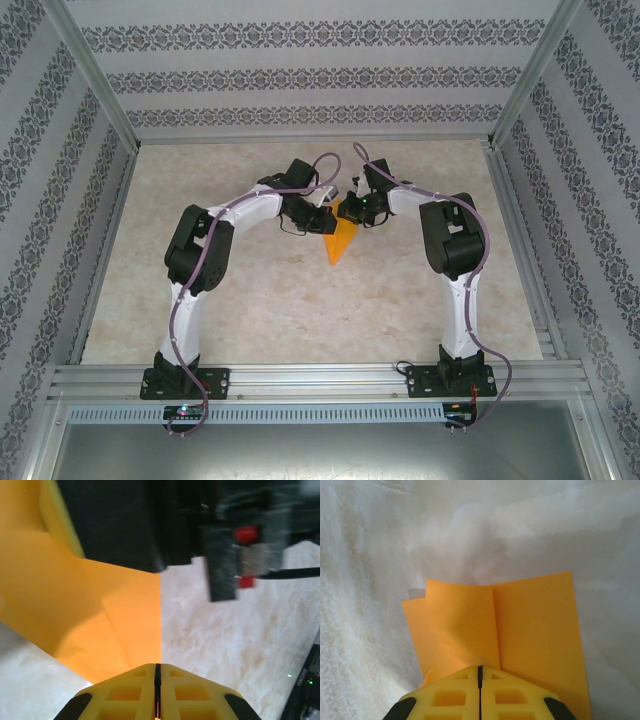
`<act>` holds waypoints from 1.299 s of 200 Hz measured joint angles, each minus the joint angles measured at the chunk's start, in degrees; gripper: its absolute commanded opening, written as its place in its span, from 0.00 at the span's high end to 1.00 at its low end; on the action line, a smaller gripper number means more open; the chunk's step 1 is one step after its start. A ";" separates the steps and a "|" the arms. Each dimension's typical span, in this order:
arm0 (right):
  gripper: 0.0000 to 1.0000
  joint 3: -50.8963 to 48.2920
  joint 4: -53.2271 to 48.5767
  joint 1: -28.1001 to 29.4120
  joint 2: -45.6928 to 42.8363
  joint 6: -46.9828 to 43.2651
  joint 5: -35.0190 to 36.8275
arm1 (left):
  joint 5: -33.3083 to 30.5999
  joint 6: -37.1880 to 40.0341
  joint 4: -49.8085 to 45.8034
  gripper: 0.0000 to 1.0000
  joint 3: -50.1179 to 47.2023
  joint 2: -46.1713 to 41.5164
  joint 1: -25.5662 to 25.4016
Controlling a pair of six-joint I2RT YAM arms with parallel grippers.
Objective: Fold a paper plane with a square sheet of paper (pick it up from the middle)
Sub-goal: Fourth fold the wing at the center of the table.
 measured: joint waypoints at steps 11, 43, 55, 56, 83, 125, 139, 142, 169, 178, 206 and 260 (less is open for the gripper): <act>0.93 -0.02 0.02 0.00 -0.02 0.00 -0.02 | 0.02 -0.55 0.44 0.89 -1.03 -1.07 -0.39; 0.93 -0.13 0.13 0.00 -0.09 0.02 -0.02 | 0.04 -2.49 3.74 0.91 -4.98 -2.01 -1.77; 0.93 -0.13 0.13 0.00 -0.09 0.02 -0.02 | 0.00 -3.39 5.31 0.91 -7.41 -2.01 -1.99; 0.93 -0.13 0.15 0.00 -0.09 0.02 -0.02 | 0.02 -3.39 5.38 0.91 -7.56 -2.01 -2.03; 0.93 -0.13 0.15 0.00 -0.09 0.02 -0.02 | 0.00 -5.09 7.89 0.92 -12.00 -2.01 -2.19; 0.93 -0.48 0.57 0.00 -0.26 0.04 -0.04 | -0.02 -6.40 11.26 0.93 -14.40 -2.01 -2.19; 0.92 -0.74 0.74 0.00 -0.42 0.07 -0.02 | -0.07 -6.40 12.00 0.94 -14.95 -2.01 -2.19; 0.91 -0.83 0.81 -0.02 -0.46 0.11 -0.02 | -0.17 -6.40 12.07 0.94 -15.06 -2.01 -2.19; 0.88 -2.29 1.86 -0.15 -1.29 0.37 -0.09 | -1.55 -6.08 12.22 0.94 -15.96 -2.01 -2.19; 0.88 -2.67 2.14 -0.31 -1.53 0.37 -0.11 | -1.79 -5.90 12.22 0.94 -15.98 -2.01 -2.23; 0.86 -5.29 3.45 -0.42 -3.58 1.14 -0.74 | -2.82 -5.27 13.03 0.95 -16.74 -2.47 -2.51; 0.87 -16.90 11.69 0.90 -13.22 7.63 -3.72 | -4.35 -3.63 13.90 0.95 -17.66 -3.10 -2.86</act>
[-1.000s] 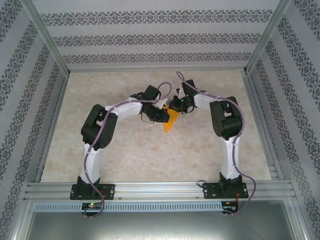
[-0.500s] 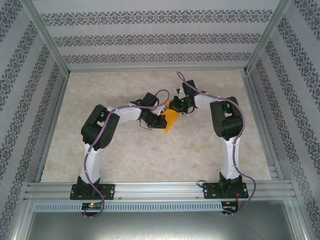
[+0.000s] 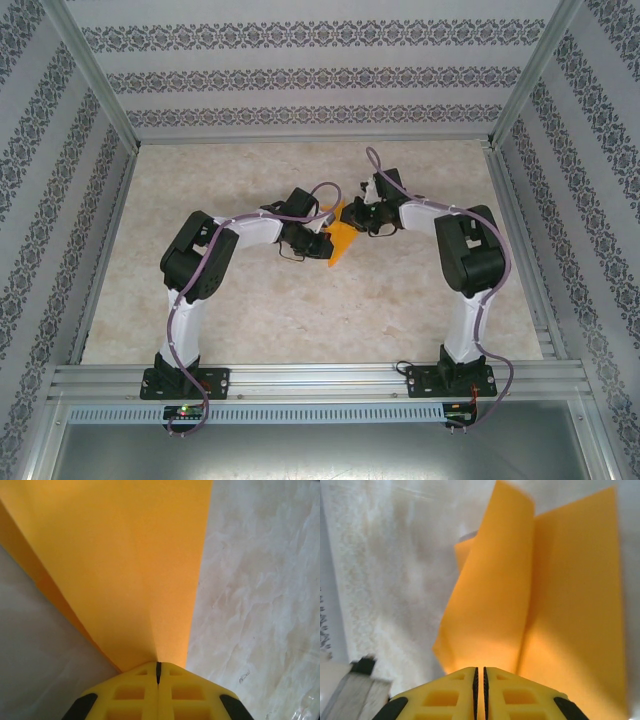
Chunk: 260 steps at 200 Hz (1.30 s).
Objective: Fold a paper plane with a square sheet of paper (pick it up from the middle)
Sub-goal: Fourth fold the wing at the center of the table.
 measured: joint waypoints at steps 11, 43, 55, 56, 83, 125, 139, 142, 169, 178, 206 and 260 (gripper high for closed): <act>0.87 -1.86 1.42 1.07 -1.18 1.33 -0.22 | -0.11 0.24 0.28 0.95 -0.17 -0.11 0.00; 0.88 -4.44 3.02 3.91 -1.38 3.26 -0.24 | -0.17 0.50 1.22 0.95 -0.83 -0.35 0.00; 0.89 -4.55 3.06 4.39 -1.09 3.48 -0.20 | -0.17 0.52 1.49 0.96 -1.07 -0.50 0.00; 0.89 -4.55 3.06 4.42 -1.05 3.48 -0.20 | -0.20 0.52 1.51 0.96 -1.14 -0.52 0.00; 0.89 -4.42 2.89 4.42 0.33 3.50 0.46 | -0.24 0.57 2.43 0.96 -1.84 -0.85 -0.02; 0.89 -1.90 -0.24 4.13 3.04 2.29 1.81 | -0.70 0.76 3.48 0.97 -2.95 -1.46 -0.07; 0.89 -0.22 -1.84 3.96 3.74 1.57 2.36 | -0.76 0.83 3.72 0.97 -3.15 -1.51 -0.07; 0.90 0.11 -2.14 3.93 3.85 1.38 2.56 | -0.79 0.87 3.74 0.97 -3.15 -1.53 -0.07; 0.90 3.72 -5.03 3.67 5.20 0.17 4.70 | -0.96 1.49 3.74 0.97 -3.21 -1.55 -0.07; 0.90 5.01 -5.53 3.23 5.90 -0.11 5.20 | -1.03 1.86 3.91 0.97 -3.37 -1.60 -0.07; 0.90 8.31 -7.15 1.66 8.04 -0.52 5.29 | -1.16 2.56 4.22 0.98 -3.74 -1.79 -0.11; 0.90 13.62 -10.58 0.42 11.19 -1.18 4.00 | -1.40 3.61 4.35 0.98 -3.80 -1.81 -0.11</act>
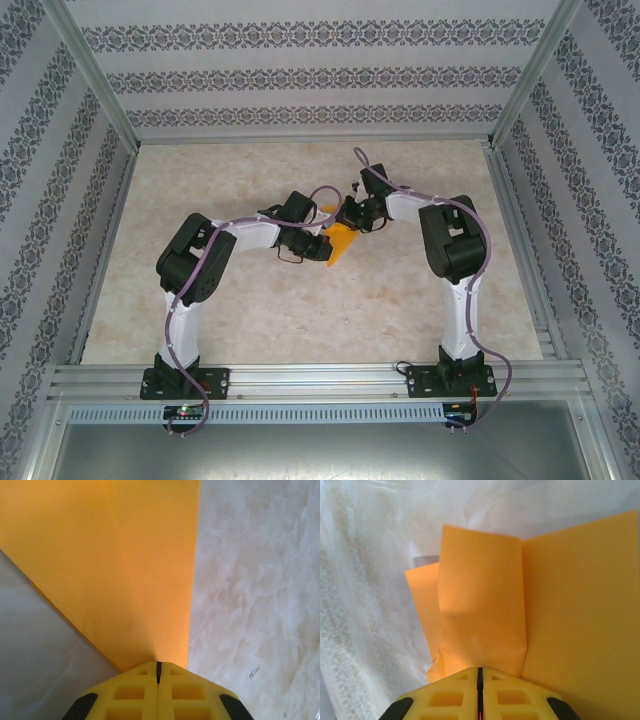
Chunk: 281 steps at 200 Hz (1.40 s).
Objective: Fold a paper plane with a square sheet of paper (pick it up from the middle)
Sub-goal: Fourth fold the wing at the center of the table.
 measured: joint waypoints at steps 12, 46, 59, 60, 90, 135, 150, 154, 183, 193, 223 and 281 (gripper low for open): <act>0.90 1.09 -0.33 -0.26 0.74 0.00 -0.44 | -0.15 0.15 0.00 0.98 0.00 -0.04 0.00; 0.90 4.20 -1.03 -1.31 2.64 0.02 -0.94 | -0.31 0.24 0.17 0.98 -0.13 -0.09 0.00; 0.90 5.55 -0.98 -1.92 3.52 0.04 -0.76 | -0.31 0.39 0.37 0.98 -0.26 -0.11 0.00; 0.90 5.68 -0.98 -2.01 3.61 0.04 -0.76 | -0.31 0.39 0.39 0.98 -0.28 -0.11 0.00; 0.90 7.93 -1.05 -3.28 4.87 0.26 0.22 | -0.31 0.42 0.72 0.98 -0.52 -0.20 0.00; 0.90 13.68 -1.97 -4.72 8.09 0.24 2.51 | -0.28 0.44 1.07 0.98 -0.74 -0.31 0.00; 0.90 15.17 -2.89 -4.92 8.96 0.22 2.47 | -0.26 0.44 1.07 0.98 -0.74 -0.31 0.00; 0.90 15.37 -3.21 -5.01 9.03 0.20 2.47 | -0.26 0.44 1.07 0.98 -0.74 -0.31 0.00; 0.89 16.39 -4.02 -5.09 9.25 -0.24 2.60 | -0.09 0.44 1.07 0.98 -0.74 -0.31 0.00; 0.88 16.39 -4.02 -5.11 9.25 -0.44 2.60 | -0.07 0.44 1.07 0.97 -0.74 -0.31 0.00; 0.77 12.26 -3.50 -5.51 5.57 -1.60 2.58 | 0.35 0.42 1.07 0.96 -0.68 -0.31 0.00; 0.58 -2.14 1.05 -5.84 -10.88 -2.67 -0.94 | 1.53 0.02 0.00 0.91 -0.33 -0.33 0.07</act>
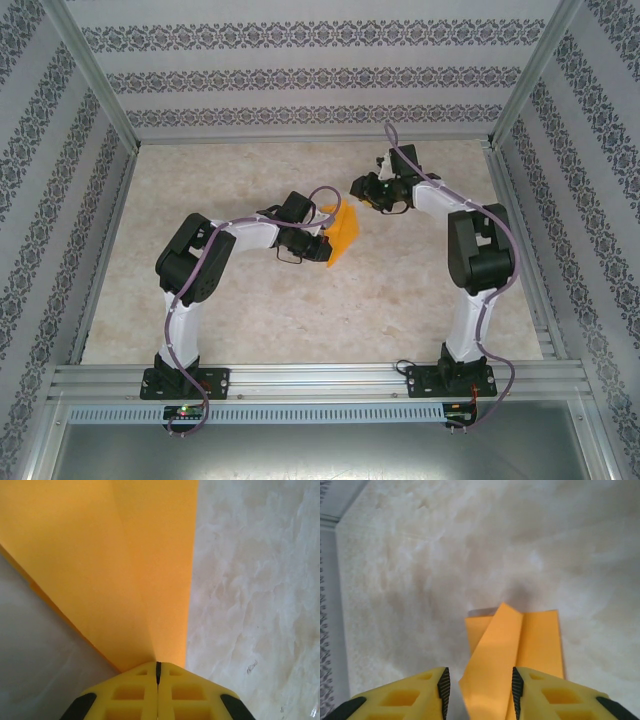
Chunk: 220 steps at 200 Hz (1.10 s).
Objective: Fold a paper plane with a square sheet of paper (pick it up from the middle)
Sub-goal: Fourth fold the wing at the center of the table.
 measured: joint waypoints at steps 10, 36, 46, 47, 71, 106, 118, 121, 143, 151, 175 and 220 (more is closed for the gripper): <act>0.57 -1.25 0.92 0.57 -0.72 -0.15 -0.63 | 0.26 -0.15 -0.48 0.91 0.13 0.00 -0.02; 0.57 -3.61 1.49 2.73 -0.31 -0.15 -1.55 | 0.39 -0.39 -2.08 0.89 0.46 -0.15 -0.02; 0.56 -3.80 1.46 3.39 0.35 -0.17 -1.64 | 0.37 -0.50 -2.80 0.88 0.46 -0.33 -0.02; 0.56 -3.80 1.46 3.45 0.42 -0.17 -1.62 | 0.37 -0.50 -2.84 0.88 0.46 -0.33 -0.02; 0.56 -3.67 1.64 3.89 2.75 -0.55 -1.77 | 0.31 -0.57 -4.24 0.87 0.46 -0.70 -0.02; 0.56 -3.54 1.27 3.89 5.51 -0.90 -1.53 | 0.24 -0.59 -6.23 0.86 0.46 -1.36 -0.02; 0.56 -3.52 1.49 3.91 5.99 -0.90 -1.64 | 0.11 -0.57 -6.88 0.85 0.63 -1.49 -0.02; 0.56 -3.48 1.51 3.91 6.10 -0.87 -1.73 | 0.09 -0.57 -7.10 0.85 0.76 -1.49 -0.02; 0.56 -3.26 2.51 4.24 6.78 -0.74 -2.82 | 0.07 -0.52 -8.33 0.85 1.77 -1.49 -0.02; 0.57 -3.26 2.93 4.50 6.88 -0.72 -3.37 | 0.07 -0.52 -8.52 0.85 2.05 -1.49 -0.02; 0.58 -2.73 3.69 5.05 7.30 -0.52 -4.76 | 0.04 -0.50 -9.20 0.84 2.95 -1.49 0.00; 0.61 -2.27 4.50 5.40 8.13 -0.33 -6.19 | -0.20 -0.48 -9.92 0.82 3.15 -1.49 0.00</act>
